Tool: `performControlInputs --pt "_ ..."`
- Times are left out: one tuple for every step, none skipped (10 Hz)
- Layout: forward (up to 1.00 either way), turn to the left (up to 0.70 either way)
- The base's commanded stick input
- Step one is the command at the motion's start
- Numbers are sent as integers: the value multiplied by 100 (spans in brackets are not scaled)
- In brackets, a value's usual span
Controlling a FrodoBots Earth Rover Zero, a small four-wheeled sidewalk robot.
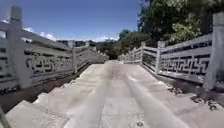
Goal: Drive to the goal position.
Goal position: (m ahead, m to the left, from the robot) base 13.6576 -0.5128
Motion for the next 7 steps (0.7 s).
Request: performControlInputs --pt "45 0" --pt "45 0" --pt "45 0" --pt "45 0" --pt "45 0" --pt "45 21" --pt "45 27"
